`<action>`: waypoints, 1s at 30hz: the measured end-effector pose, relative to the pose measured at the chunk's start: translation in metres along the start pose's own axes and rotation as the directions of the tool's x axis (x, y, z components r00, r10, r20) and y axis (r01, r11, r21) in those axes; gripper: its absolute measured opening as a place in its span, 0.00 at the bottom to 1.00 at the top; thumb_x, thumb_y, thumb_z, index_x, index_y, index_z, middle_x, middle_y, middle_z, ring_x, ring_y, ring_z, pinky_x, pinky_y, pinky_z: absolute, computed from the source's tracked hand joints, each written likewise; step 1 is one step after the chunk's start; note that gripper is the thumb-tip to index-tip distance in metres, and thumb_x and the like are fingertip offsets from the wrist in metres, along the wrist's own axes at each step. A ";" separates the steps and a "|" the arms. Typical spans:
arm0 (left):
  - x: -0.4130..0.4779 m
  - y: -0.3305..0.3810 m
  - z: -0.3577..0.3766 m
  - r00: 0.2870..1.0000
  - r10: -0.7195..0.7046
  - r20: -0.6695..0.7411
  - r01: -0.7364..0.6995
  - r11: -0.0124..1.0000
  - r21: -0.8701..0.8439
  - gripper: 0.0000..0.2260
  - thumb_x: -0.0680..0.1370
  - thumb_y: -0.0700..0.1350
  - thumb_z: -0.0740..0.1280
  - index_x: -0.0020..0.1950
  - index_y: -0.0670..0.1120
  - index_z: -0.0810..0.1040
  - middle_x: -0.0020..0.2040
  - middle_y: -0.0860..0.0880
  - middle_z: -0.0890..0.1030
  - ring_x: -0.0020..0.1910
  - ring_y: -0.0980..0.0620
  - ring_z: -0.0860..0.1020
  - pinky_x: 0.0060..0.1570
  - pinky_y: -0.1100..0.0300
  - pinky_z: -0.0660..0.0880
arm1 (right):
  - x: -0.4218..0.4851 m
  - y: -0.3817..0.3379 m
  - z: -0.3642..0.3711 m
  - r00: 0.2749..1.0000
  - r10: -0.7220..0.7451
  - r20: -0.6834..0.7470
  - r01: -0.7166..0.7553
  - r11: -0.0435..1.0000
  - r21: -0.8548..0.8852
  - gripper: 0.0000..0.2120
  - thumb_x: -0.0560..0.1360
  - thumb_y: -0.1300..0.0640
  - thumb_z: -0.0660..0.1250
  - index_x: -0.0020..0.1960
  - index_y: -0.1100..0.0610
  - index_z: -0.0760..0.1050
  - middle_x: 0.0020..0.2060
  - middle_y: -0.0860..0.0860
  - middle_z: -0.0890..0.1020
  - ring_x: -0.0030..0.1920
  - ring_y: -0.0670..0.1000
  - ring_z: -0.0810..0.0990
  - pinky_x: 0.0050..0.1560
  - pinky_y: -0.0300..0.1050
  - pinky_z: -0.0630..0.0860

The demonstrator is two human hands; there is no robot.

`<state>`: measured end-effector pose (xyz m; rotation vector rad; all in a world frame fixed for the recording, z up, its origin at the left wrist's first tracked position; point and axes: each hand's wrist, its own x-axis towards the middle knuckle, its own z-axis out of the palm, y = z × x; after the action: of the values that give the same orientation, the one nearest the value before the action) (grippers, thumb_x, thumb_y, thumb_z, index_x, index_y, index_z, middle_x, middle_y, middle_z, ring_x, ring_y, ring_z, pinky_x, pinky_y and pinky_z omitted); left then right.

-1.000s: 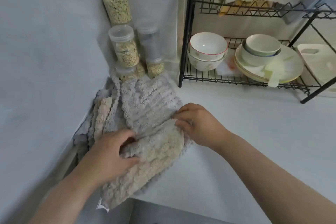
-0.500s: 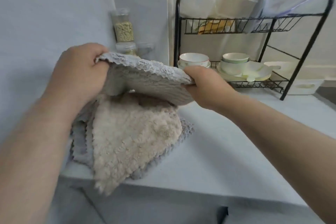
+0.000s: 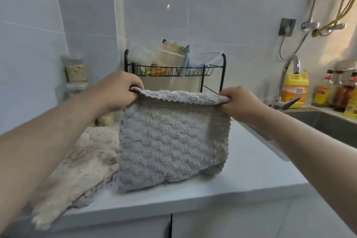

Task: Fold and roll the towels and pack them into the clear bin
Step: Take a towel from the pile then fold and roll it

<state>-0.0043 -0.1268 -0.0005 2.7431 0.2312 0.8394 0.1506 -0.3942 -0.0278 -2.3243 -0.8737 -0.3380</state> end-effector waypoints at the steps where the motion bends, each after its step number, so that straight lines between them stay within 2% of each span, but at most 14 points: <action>1: 0.010 0.002 0.011 1.000 -0.004 -0.013 0.004 1.000 -0.007 0.10 0.75 0.36 0.66 0.44 0.52 0.81 0.40 0.52 0.81 0.38 0.54 0.78 0.35 0.62 0.69 | 0.005 0.010 0.000 1.000 0.018 -0.010 -0.018 1.000 -0.015 0.04 0.71 0.62 0.67 0.37 0.57 0.78 0.32 0.57 0.80 0.31 0.53 0.74 0.31 0.45 0.71; 4: 0.041 0.010 0.036 0.997 -0.067 -0.028 0.061 0.983 -0.173 0.10 0.76 0.34 0.65 0.42 0.47 0.82 0.42 0.49 0.82 0.34 0.48 0.81 0.32 0.53 0.80 | 0.022 0.033 0.000 0.991 0.077 -0.111 -0.065 0.992 0.110 0.08 0.69 0.67 0.62 0.39 0.60 0.80 0.35 0.63 0.82 0.34 0.60 0.82 0.36 0.56 0.82; 6: 0.054 0.021 0.041 0.992 -0.114 -0.063 0.088 0.942 -0.324 0.10 0.75 0.33 0.67 0.42 0.48 0.81 0.43 0.47 0.82 0.35 0.47 0.82 0.34 0.52 0.82 | 0.033 0.042 -0.005 0.971 0.151 -0.184 -0.088 0.947 0.308 0.09 0.69 0.70 0.63 0.40 0.61 0.81 0.38 0.65 0.83 0.38 0.63 0.83 0.42 0.62 0.81; 8: 0.057 0.030 0.040 0.986 -0.068 -0.152 0.024 0.961 -0.275 0.08 0.74 0.35 0.69 0.43 0.48 0.82 0.42 0.48 0.82 0.38 0.53 0.80 0.33 0.62 0.77 | 0.036 0.043 -0.013 0.955 0.198 -0.221 -0.081 0.890 0.448 0.08 0.70 0.69 0.67 0.41 0.59 0.82 0.40 0.64 0.84 0.39 0.58 0.83 0.47 0.60 0.81; 11: 0.039 0.039 0.039 0.987 -0.017 -0.162 -0.023 0.970 -0.241 0.07 0.73 0.35 0.69 0.44 0.47 0.83 0.40 0.51 0.82 0.39 0.54 0.78 0.35 0.64 0.72 | 0.021 0.044 -0.021 0.958 0.142 -0.249 -0.043 0.931 0.364 0.08 0.71 0.67 0.67 0.45 0.58 0.83 0.40 0.57 0.85 0.39 0.51 0.79 0.41 0.47 0.78; 13: 0.015 0.036 0.047 0.999 -0.004 -0.045 -0.006 0.977 -0.212 0.09 0.74 0.37 0.68 0.40 0.50 0.82 0.38 0.53 0.81 0.39 0.53 0.78 0.36 0.60 0.74 | 0.001 0.049 -0.016 0.976 0.112 -0.184 -0.046 0.943 0.329 0.07 0.71 0.65 0.66 0.45 0.59 0.82 0.39 0.55 0.84 0.39 0.50 0.78 0.40 0.45 0.74; 16: -0.025 0.021 0.079 0.986 0.031 0.166 -0.025 0.999 -0.037 0.08 0.73 0.41 0.66 0.37 0.52 0.80 0.38 0.54 0.81 0.39 0.53 0.77 0.38 0.59 0.72 | -0.030 0.069 0.010 0.994 0.105 0.012 -0.103 0.948 0.301 0.05 0.71 0.64 0.66 0.41 0.62 0.80 0.34 0.56 0.80 0.35 0.51 0.72 0.36 0.45 0.67; 19: -0.062 0.003 0.114 0.901 0.019 0.432 -0.051 0.997 0.062 0.05 0.72 0.45 0.64 0.39 0.54 0.77 0.42 0.56 0.81 0.44 0.54 0.77 0.45 0.60 0.74 | -0.059 0.090 0.042 0.971 0.137 0.195 -0.180 0.959 0.220 0.08 0.72 0.61 0.65 0.41 0.66 0.78 0.35 0.59 0.78 0.35 0.50 0.71 0.37 0.45 0.66; 21: -0.083 -0.004 0.132 0.829 0.009 0.559 -0.055 0.996 0.065 0.03 0.71 0.47 0.62 0.39 0.51 0.75 0.41 0.55 0.79 0.43 0.54 0.77 0.44 0.60 0.73 | -0.075 0.101 0.058 0.950 0.163 0.267 -0.200 0.973 0.119 0.08 0.71 0.60 0.64 0.39 0.66 0.75 0.36 0.59 0.78 0.36 0.50 0.72 0.38 0.45 0.68; 23: -0.092 -0.006 0.140 0.802 0.030 0.597 -0.080 0.995 0.058 0.08 0.69 0.53 0.61 0.37 0.49 0.73 0.40 0.55 0.76 0.42 0.55 0.76 0.42 0.59 0.72 | -0.085 0.108 0.064 0.929 0.159 0.336 -0.175 0.984 0.017 0.11 0.68 0.55 0.64 0.41 0.65 0.75 0.41 0.59 0.80 0.41 0.53 0.76 0.42 0.47 0.73; 25: -0.092 -0.007 0.138 0.794 0.035 0.607 -0.084 0.995 0.053 0.15 0.69 0.62 0.61 0.37 0.50 0.74 0.39 0.55 0.76 0.39 0.58 0.75 0.42 0.59 0.73 | -0.091 0.112 0.062 0.902 0.091 0.422 -0.107 0.994 0.014 0.20 0.63 0.46 0.61 0.42 0.61 0.78 0.44 0.55 0.82 0.48 0.54 0.80 0.50 0.49 0.75; 26: -0.089 -0.006 0.136 0.791 0.029 0.611 -0.065 0.997 0.037 0.19 0.70 0.65 0.61 0.36 0.49 0.73 0.38 0.54 0.75 0.36 0.58 0.73 0.40 0.58 0.71 | -0.091 0.113 0.059 0.884 0.053 0.464 -0.080 0.996 0.037 0.24 0.61 0.42 0.59 0.44 0.59 0.80 0.47 0.52 0.82 0.51 0.52 0.79 0.55 0.46 0.74; 28: -0.075 -0.006 0.136 0.811 0.010 0.585 0.001 1.000 -0.019 0.21 0.74 0.65 0.59 0.36 0.48 0.74 0.36 0.53 0.75 0.33 0.58 0.72 0.37 0.61 0.69 | -0.085 0.117 0.051 0.859 0.029 0.512 -0.100 0.989 0.111 0.27 0.60 0.44 0.59 0.51 0.56 0.83 0.55 0.47 0.81 0.57 0.45 0.76 0.60 0.38 0.71; 30: -0.050 -0.012 0.140 0.857 -0.032 0.515 0.071 0.996 -0.056 0.18 0.78 0.59 0.61 0.40 0.46 0.78 0.40 0.50 0.79 0.36 0.56 0.76 0.39 0.61 0.71 | -0.068 0.125 0.044 0.868 0.066 0.492 -0.212 0.945 0.248 0.24 0.63 0.52 0.58 0.53 0.57 0.83 0.58 0.47 0.80 0.60 0.44 0.75 0.60 0.35 0.70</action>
<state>0.0335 -0.1545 -0.1420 2.7538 0.1586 0.0735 0.1836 -0.4740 -0.1493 -2.1955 -0.8989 0.4298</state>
